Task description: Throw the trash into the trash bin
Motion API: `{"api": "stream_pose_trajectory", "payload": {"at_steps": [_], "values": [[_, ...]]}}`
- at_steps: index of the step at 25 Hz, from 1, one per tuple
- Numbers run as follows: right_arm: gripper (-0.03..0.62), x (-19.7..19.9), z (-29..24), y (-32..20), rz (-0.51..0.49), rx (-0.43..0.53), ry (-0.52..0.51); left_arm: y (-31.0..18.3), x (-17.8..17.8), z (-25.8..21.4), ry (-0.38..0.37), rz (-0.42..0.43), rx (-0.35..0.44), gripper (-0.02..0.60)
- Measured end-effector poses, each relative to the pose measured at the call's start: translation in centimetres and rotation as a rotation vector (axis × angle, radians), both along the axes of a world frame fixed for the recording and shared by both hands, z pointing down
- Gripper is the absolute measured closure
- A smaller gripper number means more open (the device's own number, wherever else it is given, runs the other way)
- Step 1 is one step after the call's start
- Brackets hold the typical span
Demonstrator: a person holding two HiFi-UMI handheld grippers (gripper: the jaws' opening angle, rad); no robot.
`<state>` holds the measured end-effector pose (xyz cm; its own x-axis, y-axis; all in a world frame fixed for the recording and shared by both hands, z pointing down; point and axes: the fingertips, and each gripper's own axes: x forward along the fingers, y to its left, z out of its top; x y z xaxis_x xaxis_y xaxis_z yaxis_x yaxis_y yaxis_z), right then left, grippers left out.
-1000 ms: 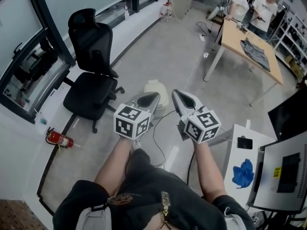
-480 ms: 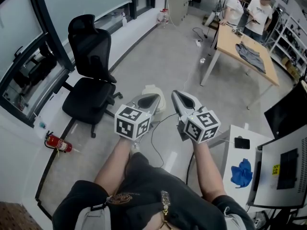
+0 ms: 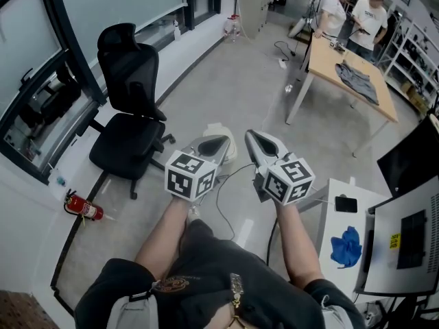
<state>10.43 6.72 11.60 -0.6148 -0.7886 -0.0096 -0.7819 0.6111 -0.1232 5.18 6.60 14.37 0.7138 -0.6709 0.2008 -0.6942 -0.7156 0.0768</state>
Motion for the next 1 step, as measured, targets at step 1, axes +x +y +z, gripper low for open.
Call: {"api": "stream_pose_trajectory", "payload": {"at_steps": [1], "values": [[0.591,-0.08,0.03,0.04,0.000,-0.001,0.000,0.05,0.00,0.01,-0.001,0.002,0.000,0.575]]}}
